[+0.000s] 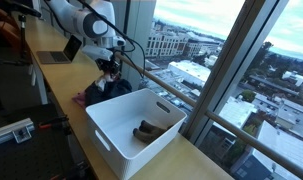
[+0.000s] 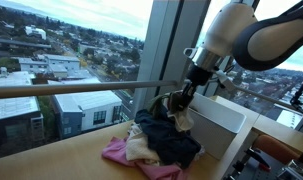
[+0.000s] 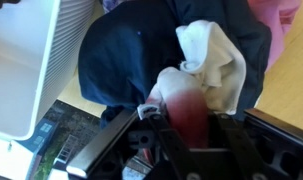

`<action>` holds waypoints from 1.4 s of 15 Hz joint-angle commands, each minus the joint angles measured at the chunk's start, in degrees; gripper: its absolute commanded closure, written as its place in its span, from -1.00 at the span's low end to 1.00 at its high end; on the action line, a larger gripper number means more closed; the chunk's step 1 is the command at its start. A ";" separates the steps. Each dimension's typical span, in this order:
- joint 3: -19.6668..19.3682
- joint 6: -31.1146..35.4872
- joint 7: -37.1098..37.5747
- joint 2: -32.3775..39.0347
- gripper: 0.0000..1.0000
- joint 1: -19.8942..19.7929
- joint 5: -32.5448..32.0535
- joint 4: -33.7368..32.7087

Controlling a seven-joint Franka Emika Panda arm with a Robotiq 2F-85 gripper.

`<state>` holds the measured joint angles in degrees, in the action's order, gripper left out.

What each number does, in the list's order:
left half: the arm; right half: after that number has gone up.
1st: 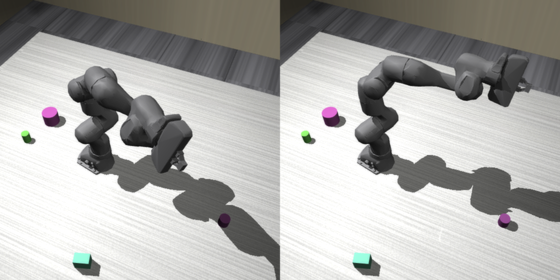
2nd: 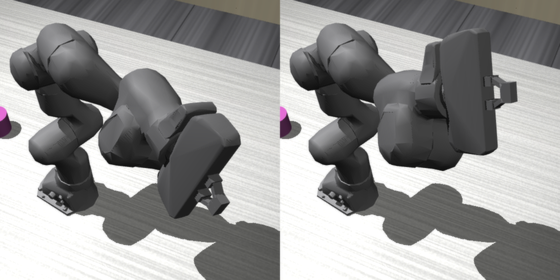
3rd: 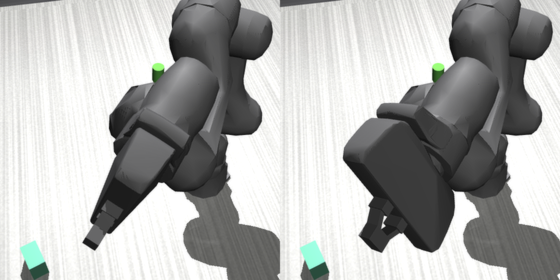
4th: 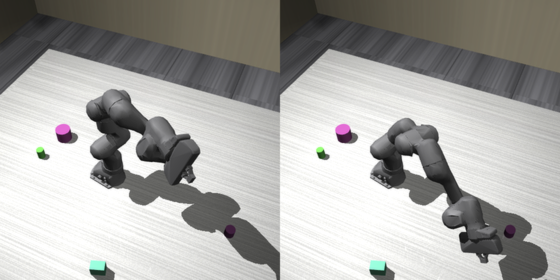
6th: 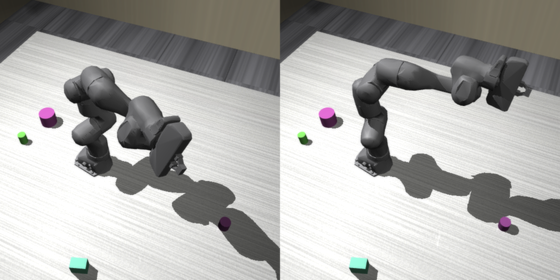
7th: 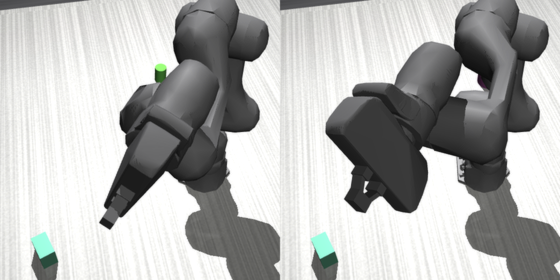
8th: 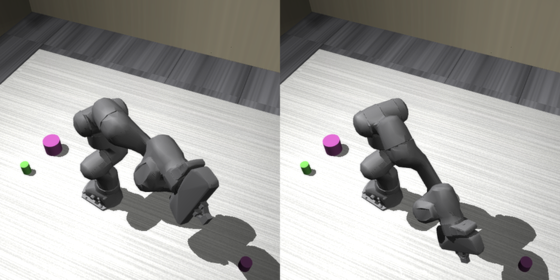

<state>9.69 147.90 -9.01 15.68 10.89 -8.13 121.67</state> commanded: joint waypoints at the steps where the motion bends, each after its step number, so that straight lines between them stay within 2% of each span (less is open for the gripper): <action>1: -0.07 1.69 0.93 6.39 0.89 2.27 -3.76 -4.02; 2: -0.22 1.77 1.40 7.79 0.89 3.18 -4.77 -4.81; 3: -0.52 1.66 2.17 8.20 0.07 4.13 -5.69 -4.90; 5: -0.58 0.57 2.09 6.17 -0.09 4.74 -6.55 -3.49; 11: -3.35 -3.82 1.96 -7.16 -0.98 1.71 -8.72 2.29; 14: -5.42 -4.44 -0.05 -11.90 -1.00 -2.70 -8.04 3.16; 16: -7.42 -3.06 -2.05 -11.52 -1.00 -6.03 -7.60 2.91; 21: -12.53 4.80 -6.26 -0.98 -1.00 -13.40 -7.11 0.16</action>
<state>-0.79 147.60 -12.99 7.35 0.48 -15.37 124.40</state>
